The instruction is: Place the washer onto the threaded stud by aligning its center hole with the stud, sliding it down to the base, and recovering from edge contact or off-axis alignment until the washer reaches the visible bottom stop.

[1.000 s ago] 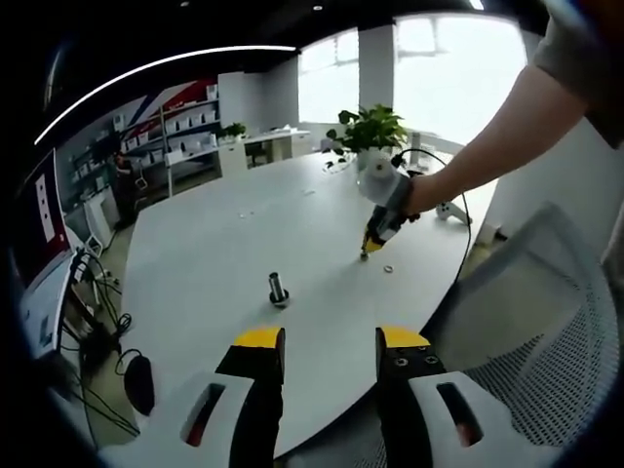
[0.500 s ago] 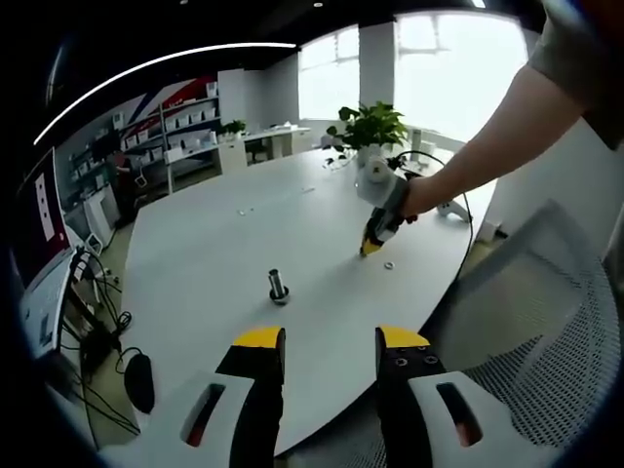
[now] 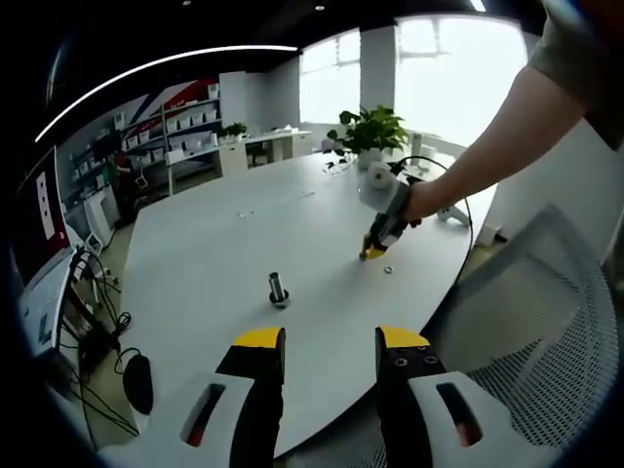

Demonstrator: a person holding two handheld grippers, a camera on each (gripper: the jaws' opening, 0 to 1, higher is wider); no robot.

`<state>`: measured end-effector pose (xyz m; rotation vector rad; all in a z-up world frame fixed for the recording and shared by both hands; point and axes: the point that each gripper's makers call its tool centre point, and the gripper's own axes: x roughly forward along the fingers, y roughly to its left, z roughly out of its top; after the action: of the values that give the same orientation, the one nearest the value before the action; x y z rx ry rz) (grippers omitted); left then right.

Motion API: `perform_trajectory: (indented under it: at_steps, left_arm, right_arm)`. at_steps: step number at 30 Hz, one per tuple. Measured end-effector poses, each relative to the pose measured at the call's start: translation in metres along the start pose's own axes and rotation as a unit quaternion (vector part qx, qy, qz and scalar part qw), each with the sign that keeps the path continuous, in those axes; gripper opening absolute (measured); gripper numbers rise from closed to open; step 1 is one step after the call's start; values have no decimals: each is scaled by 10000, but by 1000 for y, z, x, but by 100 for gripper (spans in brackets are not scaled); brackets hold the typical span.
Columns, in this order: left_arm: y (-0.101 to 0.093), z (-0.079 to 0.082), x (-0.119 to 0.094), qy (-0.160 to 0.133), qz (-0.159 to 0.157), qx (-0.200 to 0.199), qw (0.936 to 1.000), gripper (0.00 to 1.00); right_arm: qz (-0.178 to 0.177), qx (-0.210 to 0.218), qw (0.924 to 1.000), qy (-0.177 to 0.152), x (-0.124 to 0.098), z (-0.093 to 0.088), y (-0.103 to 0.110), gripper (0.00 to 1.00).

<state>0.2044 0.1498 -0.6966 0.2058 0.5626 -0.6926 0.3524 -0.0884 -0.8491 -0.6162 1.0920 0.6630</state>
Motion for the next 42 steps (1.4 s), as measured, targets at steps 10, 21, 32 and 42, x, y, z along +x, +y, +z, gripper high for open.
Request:
perform_trajectory:
  at_steps: [10, 21, 32, 42]
  left_arm:
    - [-3, 1, 0, -34, -58, 23, 10000, 35]
    - [-7, 0, 1, -4, -163, 90, 9998, 35]
    - [-7, 1, 1, -18, -200, 92, 9998, 35]
    - [-8, 0, 2, -4, -240, 84, 9997, 35]
  right_arm:
    - [-35, 64, 10000, -38, -9, 1, 1, 19]
    - [99, 267, 9996, 35, -12, -24, 6, 20]
    - [237, 478, 9985, 88, -7, -40, 19, 22]
    - [338, 566, 9978, 77, 2, -39, 23, 23]
